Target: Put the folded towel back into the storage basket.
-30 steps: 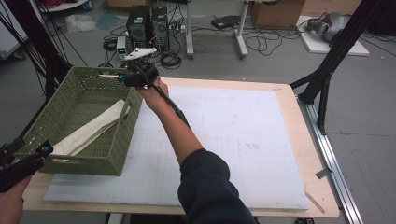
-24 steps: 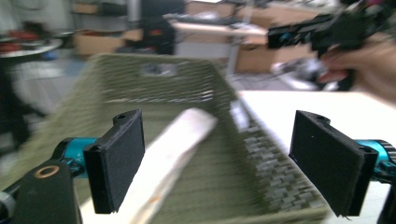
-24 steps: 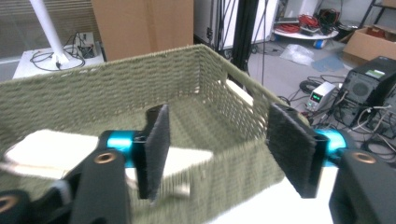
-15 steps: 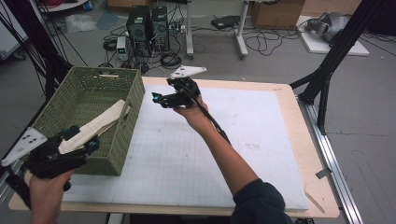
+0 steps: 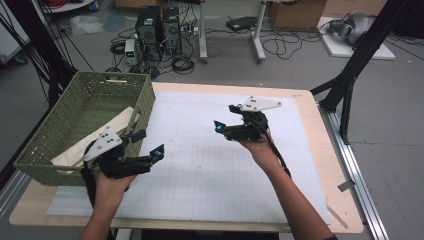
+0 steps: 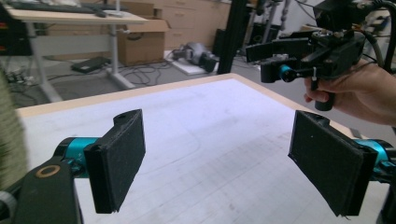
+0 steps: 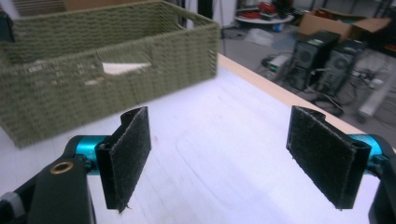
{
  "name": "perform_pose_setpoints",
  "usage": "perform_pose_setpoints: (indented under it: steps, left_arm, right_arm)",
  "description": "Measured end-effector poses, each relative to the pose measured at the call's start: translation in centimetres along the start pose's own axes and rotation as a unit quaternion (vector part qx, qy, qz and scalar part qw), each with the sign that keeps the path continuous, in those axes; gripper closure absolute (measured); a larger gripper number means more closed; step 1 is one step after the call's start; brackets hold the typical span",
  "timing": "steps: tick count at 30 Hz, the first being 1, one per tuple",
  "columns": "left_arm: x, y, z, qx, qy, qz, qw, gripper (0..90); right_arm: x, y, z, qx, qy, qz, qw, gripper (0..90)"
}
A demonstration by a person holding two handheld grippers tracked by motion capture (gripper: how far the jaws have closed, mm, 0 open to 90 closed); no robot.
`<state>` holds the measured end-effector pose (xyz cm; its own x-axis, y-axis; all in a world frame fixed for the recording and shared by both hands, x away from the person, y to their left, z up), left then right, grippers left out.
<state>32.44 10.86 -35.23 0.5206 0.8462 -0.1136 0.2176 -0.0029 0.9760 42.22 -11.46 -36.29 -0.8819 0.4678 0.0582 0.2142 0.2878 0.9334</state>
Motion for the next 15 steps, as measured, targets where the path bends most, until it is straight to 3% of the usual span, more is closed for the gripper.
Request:
perform_pose_setpoints:
  steps: [9, 15]
  left_arm:
    - [-2.6, -0.5, 2.9, 0.007, -0.033, 0.008, 0.9994, 19.0]
    - [-4.4, -2.2, 5.3, 0.022, -0.065, 0.014, 0.9975, 19.9]
  right_arm:
    - [-1.0, -3.0, -5.7, -0.01, -0.039, 0.019, 0.999, 20.6]
    - [-1.4, -5.9, -9.2, -0.017, -0.072, 0.036, 0.9966, 20.5]
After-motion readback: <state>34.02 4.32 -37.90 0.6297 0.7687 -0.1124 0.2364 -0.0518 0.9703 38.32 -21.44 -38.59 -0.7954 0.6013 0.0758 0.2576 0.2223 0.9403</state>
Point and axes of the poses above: each handheld gripper's, and its own axes: z roughly forward along the jaws, y roughly out of its top, x roughly to its left, the point moved 9 cm from there along z, roughly forward along the jaws, and after that the axes turned 11 degrees about y, right-handed, at the moved point
